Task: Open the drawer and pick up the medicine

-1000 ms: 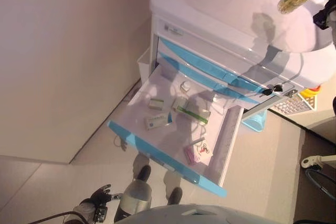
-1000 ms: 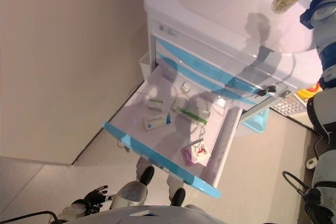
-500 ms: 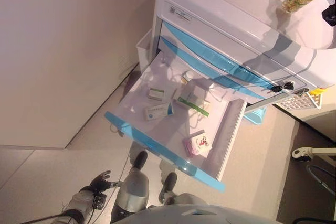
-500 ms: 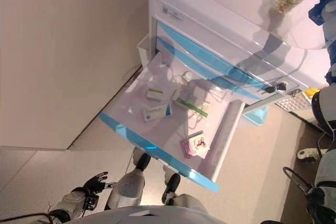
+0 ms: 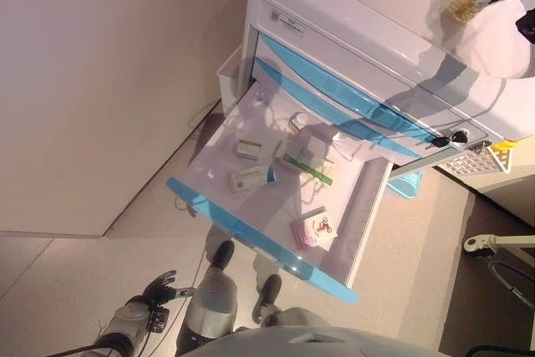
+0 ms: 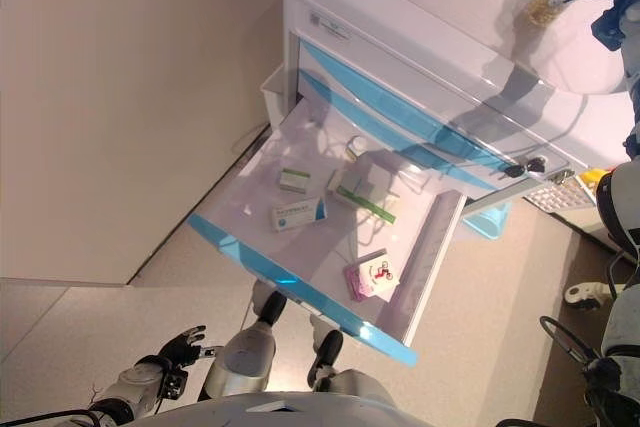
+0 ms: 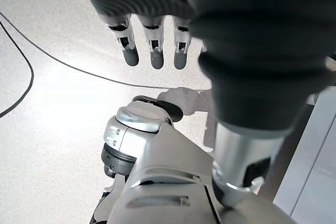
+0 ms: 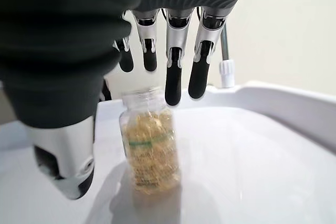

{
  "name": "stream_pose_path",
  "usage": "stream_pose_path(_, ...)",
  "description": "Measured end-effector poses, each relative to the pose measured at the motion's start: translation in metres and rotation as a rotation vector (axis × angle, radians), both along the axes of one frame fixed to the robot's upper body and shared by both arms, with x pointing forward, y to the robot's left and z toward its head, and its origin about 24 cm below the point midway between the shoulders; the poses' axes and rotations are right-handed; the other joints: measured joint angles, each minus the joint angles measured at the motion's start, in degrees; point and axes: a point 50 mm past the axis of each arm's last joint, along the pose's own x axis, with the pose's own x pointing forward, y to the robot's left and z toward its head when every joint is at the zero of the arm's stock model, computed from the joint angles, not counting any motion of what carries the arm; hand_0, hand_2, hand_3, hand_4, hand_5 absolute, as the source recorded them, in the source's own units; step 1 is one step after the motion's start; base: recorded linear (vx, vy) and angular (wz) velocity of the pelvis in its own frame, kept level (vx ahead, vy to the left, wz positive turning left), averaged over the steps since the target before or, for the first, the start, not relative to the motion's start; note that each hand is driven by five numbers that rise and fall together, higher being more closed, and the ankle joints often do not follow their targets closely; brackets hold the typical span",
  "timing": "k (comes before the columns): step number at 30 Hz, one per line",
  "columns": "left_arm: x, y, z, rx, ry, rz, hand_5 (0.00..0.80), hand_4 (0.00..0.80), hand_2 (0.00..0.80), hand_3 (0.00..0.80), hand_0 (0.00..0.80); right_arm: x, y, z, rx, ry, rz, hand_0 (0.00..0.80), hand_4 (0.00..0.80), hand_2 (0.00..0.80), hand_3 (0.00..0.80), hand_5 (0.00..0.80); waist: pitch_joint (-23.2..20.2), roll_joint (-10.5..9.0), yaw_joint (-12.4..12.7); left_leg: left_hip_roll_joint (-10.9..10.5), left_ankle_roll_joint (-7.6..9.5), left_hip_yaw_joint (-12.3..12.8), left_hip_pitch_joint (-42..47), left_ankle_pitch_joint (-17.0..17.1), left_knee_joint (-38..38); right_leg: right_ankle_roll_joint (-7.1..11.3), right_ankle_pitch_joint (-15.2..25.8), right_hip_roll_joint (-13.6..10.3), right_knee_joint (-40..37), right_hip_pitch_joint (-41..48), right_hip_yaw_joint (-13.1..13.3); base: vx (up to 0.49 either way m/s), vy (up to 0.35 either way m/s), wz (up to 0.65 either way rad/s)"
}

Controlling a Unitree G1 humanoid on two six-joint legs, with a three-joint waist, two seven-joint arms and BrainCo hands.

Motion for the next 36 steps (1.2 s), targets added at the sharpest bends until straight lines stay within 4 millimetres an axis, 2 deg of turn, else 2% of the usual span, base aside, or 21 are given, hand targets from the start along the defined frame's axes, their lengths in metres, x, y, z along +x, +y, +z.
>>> stream_pose_path(8,0.000,0.000,0.000,-0.005,-0.004,-0.005,0.000,0.000,0.000,0.000,0.000,-0.003,0.000,0.008,-0.053,-0.146,-0.051,0.000,0.000,0.000,0.000,0.000,0.00,0.00,0.01,0.09,0.00,0.52,0.25,0.00,-0.01,0.00,0.14,-0.04,-0.01,0.03,0.11,0.000,0.002,-0.01)
stream_pose_path(18,0.000,0.002,0.001,-0.008,-0.010,-0.014,0.000,0.000,0.000,0.000,0.000,-0.009,0.006,0.024,-0.059,-0.366,-0.064,0.000,0.000,0.000,0.000,0.000,0.00,0.08,-0.53,0.62,0.00,2.10,0.78,0.00,-0.01,-0.03,0.78,-0.08,-0.07,-0.06,1.63,-0.019,-0.013,-0.08)
stream_pose_path(22,-0.002,0.001,0.001,-0.009,-0.006,-0.016,0.000,0.000,0.000,0.000,0.000,-0.014,0.012,0.036,0.054,-0.513,0.001,0.000,0.000,0.000,0.000,0.000,-0.16,0.46,-0.87,0.90,-0.03,2.94,1.34,-0.04,-0.05,-0.30,0.97,0.13,-0.06,0.02,2.89,-0.048,-0.029,-0.12)
stream_pose_path(26,-0.006,0.002,-0.001,0.007,0.015,-0.037,0.000,0.000,0.000,0.000,0.000,-0.017,0.028,0.046,0.146,-0.645,0.138,0.000,0.000,0.000,0.000,0.000,-0.38,0.90,-2.74,0.91,0.14,4.51,2.28,-0.15,-0.09,-0.17,1.43,0.08,0.00,0.11,4.45,-0.031,-0.011,-0.20)
stream_pose_path(29,-0.006,-0.001,-0.002,0.002,0.023,-0.048,0.000,0.000,0.000,0.000,0.000,-0.024,0.033,0.049,0.209,-0.738,0.231,0.000,0.000,0.000,0.000,0.000,-1.34,2.26,-4.49,0.82,0.57,5.89,3.39,-0.42,-0.11,0.29,1.82,-0.06,0.10,0.60,5.38,-0.020,0.005,-0.24)
stream_pose_path(33,-0.015,-0.007,-0.007,-0.006,0.069,-0.081,0.000,0.000,0.000,0.000,0.000,-0.035,0.025,0.026,0.409,-0.857,0.332,0.000,0.000,0.000,0.000,0.000,-4.40,4.48,-7.18,0.56,1.38,7.93,5.22,-0.92,-0.40,0.45,1.96,-0.66,0.51,1.08,7.52,-0.018,0.000,-0.27)
stream_pose_path(36,-0.024,-0.013,-0.012,-0.029,0.095,-0.084,0.000,0.000,0.000,0.000,0.000,-0.046,0.011,-0.006,0.554,-0.889,0.369,0.000,0.000,0.000,0.000,0.000,-6.80,6.47,-10.30,0.55,1.75,9.38,6.47,-1.05,-1.26,0.71,2.01,-0.70,1.00,1.14,9.17,-0.008,-0.006,-0.34)
